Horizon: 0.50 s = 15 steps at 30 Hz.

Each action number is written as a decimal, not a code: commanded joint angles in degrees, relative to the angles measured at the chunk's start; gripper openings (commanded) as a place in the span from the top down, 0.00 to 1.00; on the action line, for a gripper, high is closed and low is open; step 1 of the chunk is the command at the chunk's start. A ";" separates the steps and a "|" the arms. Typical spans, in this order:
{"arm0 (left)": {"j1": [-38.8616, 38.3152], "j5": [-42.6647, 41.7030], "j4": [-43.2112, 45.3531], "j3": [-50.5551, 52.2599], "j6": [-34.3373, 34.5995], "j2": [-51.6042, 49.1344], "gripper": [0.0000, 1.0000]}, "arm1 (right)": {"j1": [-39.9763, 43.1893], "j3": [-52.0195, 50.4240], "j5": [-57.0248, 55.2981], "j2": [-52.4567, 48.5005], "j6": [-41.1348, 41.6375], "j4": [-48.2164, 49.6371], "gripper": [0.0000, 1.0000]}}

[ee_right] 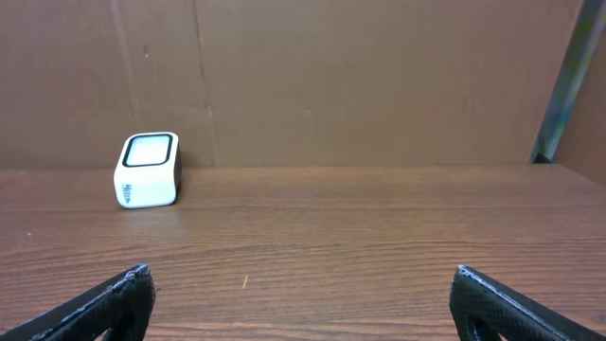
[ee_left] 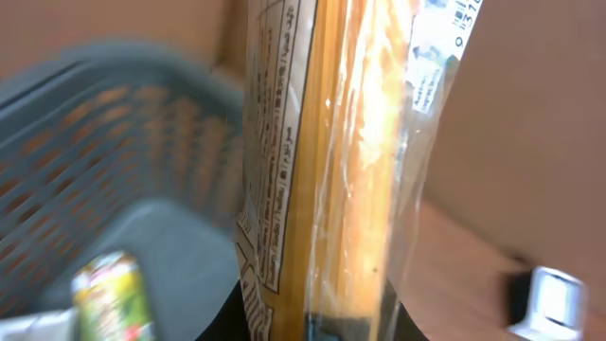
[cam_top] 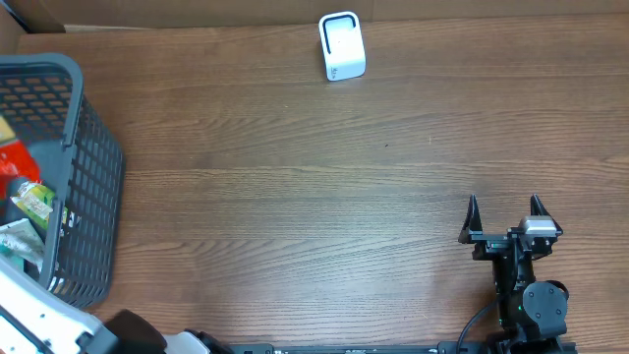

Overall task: Scan the item barcode
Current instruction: 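Grasp the orange-capped spaghetti pack with the left gripper and lift, then place the spaghetti pack on the table center and release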

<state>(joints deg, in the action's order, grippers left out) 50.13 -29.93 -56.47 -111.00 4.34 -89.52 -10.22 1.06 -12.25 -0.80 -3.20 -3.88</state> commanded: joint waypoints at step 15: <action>-35.67 6.16 -20.46 4.42 -0.37 10.80 0.96 | -0.33 -0.59 -0.07 0.52 -0.26 0.39 0.00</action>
<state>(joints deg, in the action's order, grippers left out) 20.21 -31.31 -78.61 -110.98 3.90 -78.91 -10.22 1.06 -12.23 -0.80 -3.22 -3.86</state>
